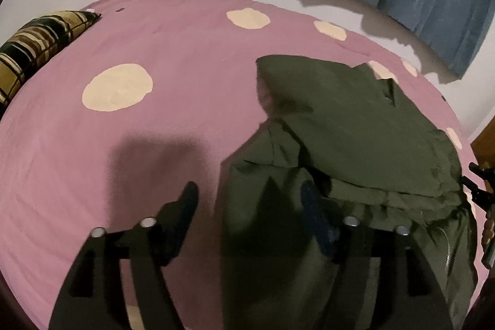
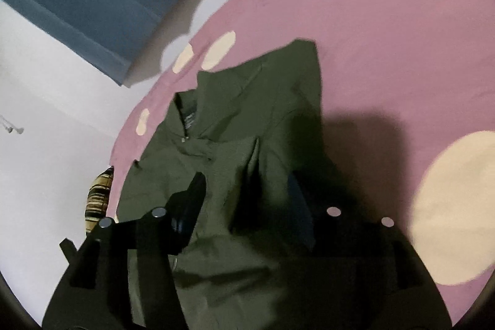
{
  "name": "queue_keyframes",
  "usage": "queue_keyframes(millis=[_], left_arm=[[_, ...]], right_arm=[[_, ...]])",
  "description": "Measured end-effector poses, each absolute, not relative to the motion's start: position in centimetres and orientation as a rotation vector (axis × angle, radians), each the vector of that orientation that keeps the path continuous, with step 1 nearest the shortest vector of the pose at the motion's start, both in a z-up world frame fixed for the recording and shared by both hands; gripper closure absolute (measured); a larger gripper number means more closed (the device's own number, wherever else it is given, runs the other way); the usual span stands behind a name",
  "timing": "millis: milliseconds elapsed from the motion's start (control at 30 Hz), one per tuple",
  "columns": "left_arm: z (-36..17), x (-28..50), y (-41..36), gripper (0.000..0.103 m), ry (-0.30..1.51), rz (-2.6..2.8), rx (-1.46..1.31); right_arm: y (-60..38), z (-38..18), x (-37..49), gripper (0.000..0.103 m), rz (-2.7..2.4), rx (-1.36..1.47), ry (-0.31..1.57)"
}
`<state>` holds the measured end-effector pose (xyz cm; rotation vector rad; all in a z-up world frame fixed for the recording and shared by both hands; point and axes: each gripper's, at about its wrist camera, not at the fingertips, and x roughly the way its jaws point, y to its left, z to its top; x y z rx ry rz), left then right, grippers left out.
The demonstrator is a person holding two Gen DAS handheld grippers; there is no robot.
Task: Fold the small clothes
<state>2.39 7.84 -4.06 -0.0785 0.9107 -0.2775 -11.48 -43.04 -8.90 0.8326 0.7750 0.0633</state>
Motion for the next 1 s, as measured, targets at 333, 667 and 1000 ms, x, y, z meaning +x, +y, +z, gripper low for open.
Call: queue_keyframes(millis=[333,667,1000], left_arm=[[-4.2,-1.1,10.8,0.031,0.96,-0.422,-0.115],[-4.6,-7.3,12.8,0.028,1.014,-0.569,-0.105],[-6.2,-10.8,12.7,0.024,1.079,-0.689,-0.181]], right_arm=[[-45.9,-9.1,-21.2,0.043,0.05,0.823,0.818],[-43.6,-11.0,-30.6,0.042,0.137,0.843,0.905],[-40.1,-11.5,-32.7,0.037,0.383,0.883,0.913]])
